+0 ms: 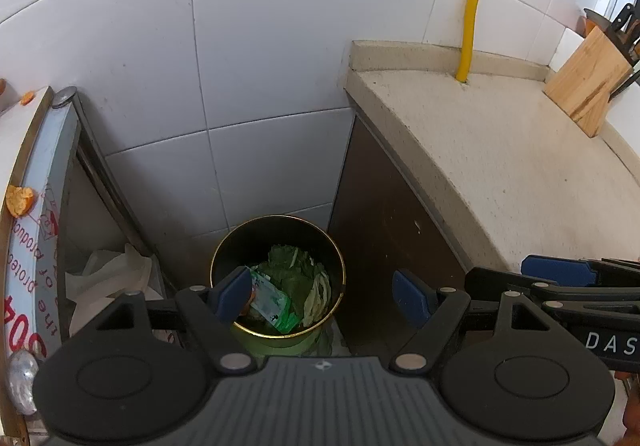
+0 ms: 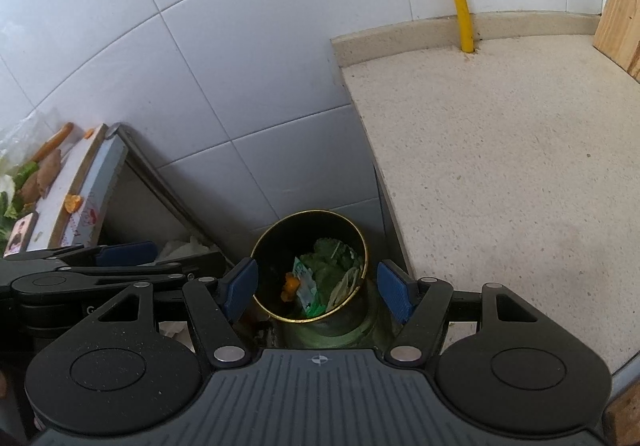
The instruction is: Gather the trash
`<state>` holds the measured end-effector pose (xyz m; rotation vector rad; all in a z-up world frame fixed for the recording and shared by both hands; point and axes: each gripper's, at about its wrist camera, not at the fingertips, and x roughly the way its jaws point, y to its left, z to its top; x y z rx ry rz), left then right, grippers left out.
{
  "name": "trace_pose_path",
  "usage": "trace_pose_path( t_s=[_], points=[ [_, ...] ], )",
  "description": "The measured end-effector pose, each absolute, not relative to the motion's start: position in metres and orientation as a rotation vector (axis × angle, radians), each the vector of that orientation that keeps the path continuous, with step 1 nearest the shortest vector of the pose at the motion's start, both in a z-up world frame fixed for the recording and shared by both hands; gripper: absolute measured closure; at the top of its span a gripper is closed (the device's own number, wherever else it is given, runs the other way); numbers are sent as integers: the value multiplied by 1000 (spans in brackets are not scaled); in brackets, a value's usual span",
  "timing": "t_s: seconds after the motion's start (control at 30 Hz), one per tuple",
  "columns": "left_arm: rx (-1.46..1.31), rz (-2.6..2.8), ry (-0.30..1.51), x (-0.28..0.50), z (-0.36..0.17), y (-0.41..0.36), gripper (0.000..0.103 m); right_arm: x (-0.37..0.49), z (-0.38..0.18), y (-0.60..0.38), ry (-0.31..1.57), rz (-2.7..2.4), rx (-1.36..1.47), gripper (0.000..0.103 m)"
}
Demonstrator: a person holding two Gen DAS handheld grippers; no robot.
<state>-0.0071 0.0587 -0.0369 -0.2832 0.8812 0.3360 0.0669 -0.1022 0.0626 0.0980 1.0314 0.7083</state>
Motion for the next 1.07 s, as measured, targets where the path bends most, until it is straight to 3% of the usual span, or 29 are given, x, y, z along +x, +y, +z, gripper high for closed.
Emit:
trace_pose_path(
  t_s=[0.67, 0.87, 1.07],
  points=[
    [-276, 338, 873, -8, -37, 51, 33, 65, 63, -109, 1033, 694, 102, 30],
    [-254, 329, 872, -4, -37, 46, 33, 66, 67, -114, 1016, 686, 115, 23],
    [-232, 337, 867, -1, -33, 40, 33, 68, 69, -123, 998, 679, 125, 23]
  ],
)
